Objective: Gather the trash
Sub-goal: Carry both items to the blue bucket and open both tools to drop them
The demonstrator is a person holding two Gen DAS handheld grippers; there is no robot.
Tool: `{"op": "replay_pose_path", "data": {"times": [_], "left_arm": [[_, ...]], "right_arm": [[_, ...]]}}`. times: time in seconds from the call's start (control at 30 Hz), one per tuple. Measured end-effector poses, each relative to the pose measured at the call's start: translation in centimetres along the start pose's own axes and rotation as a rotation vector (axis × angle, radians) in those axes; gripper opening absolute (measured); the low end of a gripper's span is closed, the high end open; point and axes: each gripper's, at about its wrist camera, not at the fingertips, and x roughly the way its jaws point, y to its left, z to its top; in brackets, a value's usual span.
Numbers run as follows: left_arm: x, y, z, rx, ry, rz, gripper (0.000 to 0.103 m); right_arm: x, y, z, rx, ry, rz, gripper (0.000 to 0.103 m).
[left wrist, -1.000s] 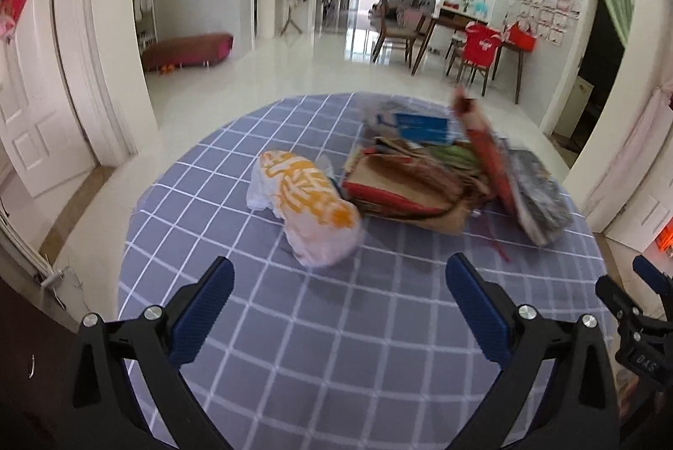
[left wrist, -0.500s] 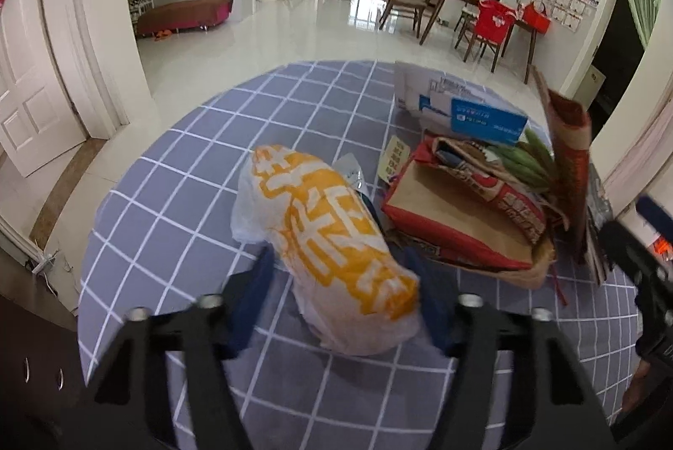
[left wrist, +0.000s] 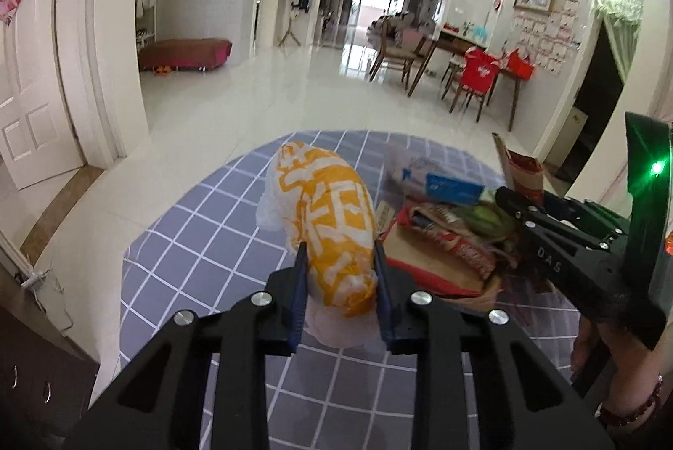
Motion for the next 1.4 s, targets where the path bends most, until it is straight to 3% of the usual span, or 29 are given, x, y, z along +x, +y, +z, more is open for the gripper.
{"op": "replay_pose_path", "data": {"times": [0.4, 0.53, 0.73, 0.9, 1.1, 1.23, 1.4], "left_arm": [[-7.6, -2.4, 0.5, 0.035, -0.111, -0.072, 0.027], [-10.1, -4.2, 0.6, 0.061, -0.14, -0.084, 0.027], [-12.8, -8.9, -0.5, 0.125, -0.156, -0.129, 0.027], [-13.2, -17.1, -3.1, 0.241, -0.122, -0.239, 0.027], [-11.2, -29.6, -8.1, 0.397, -0.011, -0.424, 0.027], [-8.9, -37.3, -12.4, 0.49, 0.076, -0.525, 0.027], [-4.1, -44.2, -18.5, 0.578, 0.201, -0.605, 0.027]], "right_arm": [[-11.3, -1.9, 2.6, 0.134, -0.133, 0.218, 0.021], [-14.5, -1.7, 2.3, 0.137, -0.164, 0.246, 0.016], [-19.7, -5.4, 0.4, 0.182, -0.224, 0.243, 0.015], [-25.3, -11.2, -4.0, 0.235, -0.281, 0.131, 0.015], [-31.1, -20.5, -12.4, 0.325, -0.276, -0.117, 0.015], [-31.3, -26.6, -19.4, 0.419, -0.195, -0.252, 0.015], [-28.5, -31.7, -26.9, 0.531, -0.092, -0.333, 0.015]]}}
